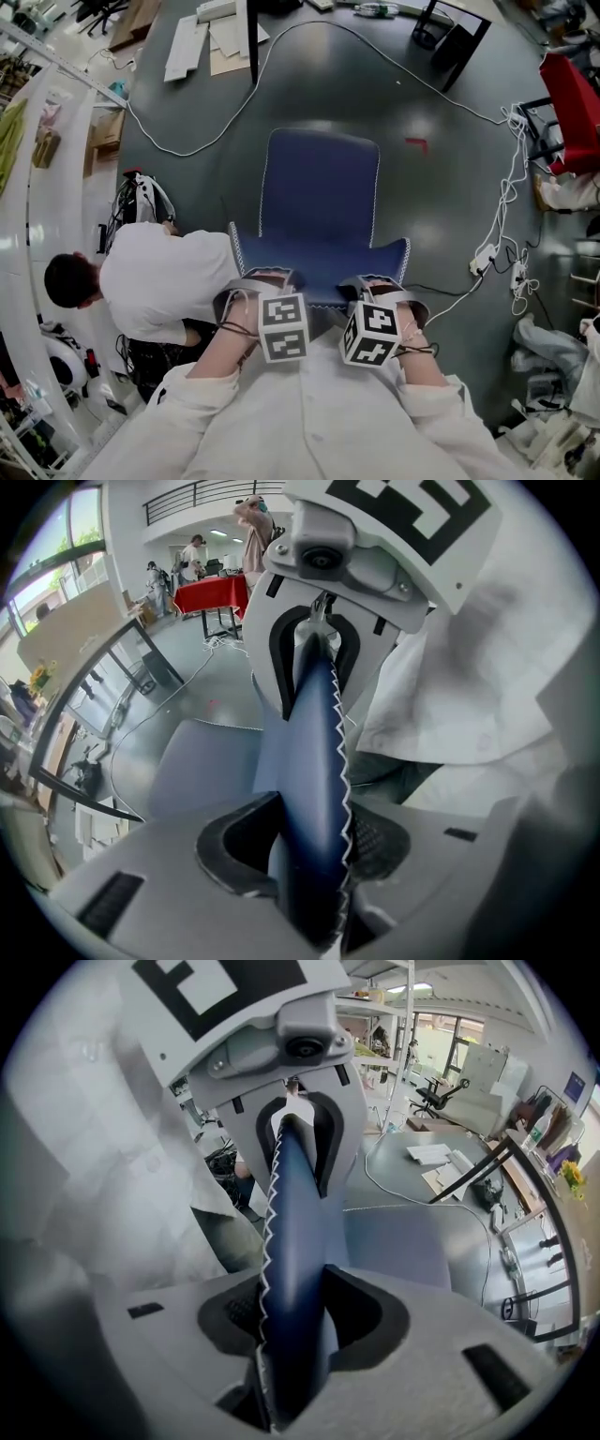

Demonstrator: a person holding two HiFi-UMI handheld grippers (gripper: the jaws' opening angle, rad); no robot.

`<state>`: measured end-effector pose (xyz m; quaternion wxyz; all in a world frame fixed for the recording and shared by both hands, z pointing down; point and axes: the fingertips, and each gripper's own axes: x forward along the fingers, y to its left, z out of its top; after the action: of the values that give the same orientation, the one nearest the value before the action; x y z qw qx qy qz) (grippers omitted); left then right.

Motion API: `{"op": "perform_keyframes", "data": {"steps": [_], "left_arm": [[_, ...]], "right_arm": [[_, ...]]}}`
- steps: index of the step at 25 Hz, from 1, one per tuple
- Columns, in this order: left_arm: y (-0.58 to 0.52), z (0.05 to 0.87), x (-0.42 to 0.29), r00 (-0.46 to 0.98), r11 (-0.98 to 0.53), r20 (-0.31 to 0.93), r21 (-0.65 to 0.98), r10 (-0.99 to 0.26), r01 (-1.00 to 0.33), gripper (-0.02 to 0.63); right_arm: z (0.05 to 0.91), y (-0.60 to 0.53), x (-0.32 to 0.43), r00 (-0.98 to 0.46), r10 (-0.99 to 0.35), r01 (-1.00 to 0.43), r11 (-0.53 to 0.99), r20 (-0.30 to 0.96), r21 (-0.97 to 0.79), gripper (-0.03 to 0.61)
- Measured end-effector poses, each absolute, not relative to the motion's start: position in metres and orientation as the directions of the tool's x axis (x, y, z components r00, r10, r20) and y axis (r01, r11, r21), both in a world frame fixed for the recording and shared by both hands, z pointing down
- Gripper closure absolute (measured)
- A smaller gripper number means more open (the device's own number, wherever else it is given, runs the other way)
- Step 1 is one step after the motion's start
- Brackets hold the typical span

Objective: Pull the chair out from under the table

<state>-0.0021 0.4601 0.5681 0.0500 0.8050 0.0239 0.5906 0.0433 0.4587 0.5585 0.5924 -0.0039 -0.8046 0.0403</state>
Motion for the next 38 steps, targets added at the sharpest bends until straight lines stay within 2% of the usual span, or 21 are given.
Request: {"op": "perform_keyframes", "data": {"steps": [6, 10, 16, 21, 24, 29, 36, 38], "left_arm": [[0.46, 0.564, 0.0, 0.31, -0.989, 0.942, 0.143, 0.129, -0.023, 0.435], [0.459, 0.558, -0.002, 0.321, -0.99, 0.939, 0.142, 0.126, -0.025, 0.434], [0.464, 0.535, 0.006, 0.395, -0.983, 0.907, 0.177, 0.146, -0.044, 0.423], [0.447, 0.521, 0.009, 0.42, -0.99, 0.905, 0.113, 0.07, -0.079, 0.417], [0.451, 0.513, 0.009, 0.427, -0.99, 0.902, 0.111, 0.065, -0.084, 0.417], [0.45, 0.481, 0.016, 0.524, -0.983, 0.849, 0.145, 0.064, -0.116, 0.417], [0.413, 0.422, 0.025, 0.718, -0.962, 0.687, 0.106, -0.111, -0.25, 0.417], [0.401, 0.398, 0.027, 0.763, -0.951, 0.621, 0.089, -0.18, -0.297, 0.417]], "right_arm": [[0.552, 0.459, 0.043, -0.342, 0.081, -0.088, 0.989, 0.936, -0.118, 0.427], [0.541, 0.457, 0.041, -0.371, 0.088, -0.078, 0.989, 0.925, -0.125, 0.414], [0.517, 0.454, 0.041, -0.432, 0.076, -0.084, 0.989, 0.899, -0.124, 0.405], [0.486, 0.434, 0.036, -0.557, 0.039, -0.148, 0.978, 0.829, -0.146, 0.405], [0.471, 0.423, 0.037, -0.602, 0.003, -0.185, 0.972, 0.799, -0.143, 0.405], [0.44, 0.405, 0.04, -0.679, -0.072, -0.241, 0.962, 0.731, -0.129, 0.405], [0.375, 0.371, 0.033, -0.789, -0.291, -0.354, 0.935, 0.541, -0.013, 0.408], [0.351, 0.364, 0.033, -0.81, -0.352, -0.392, 0.92, 0.469, 0.013, 0.441]]}}
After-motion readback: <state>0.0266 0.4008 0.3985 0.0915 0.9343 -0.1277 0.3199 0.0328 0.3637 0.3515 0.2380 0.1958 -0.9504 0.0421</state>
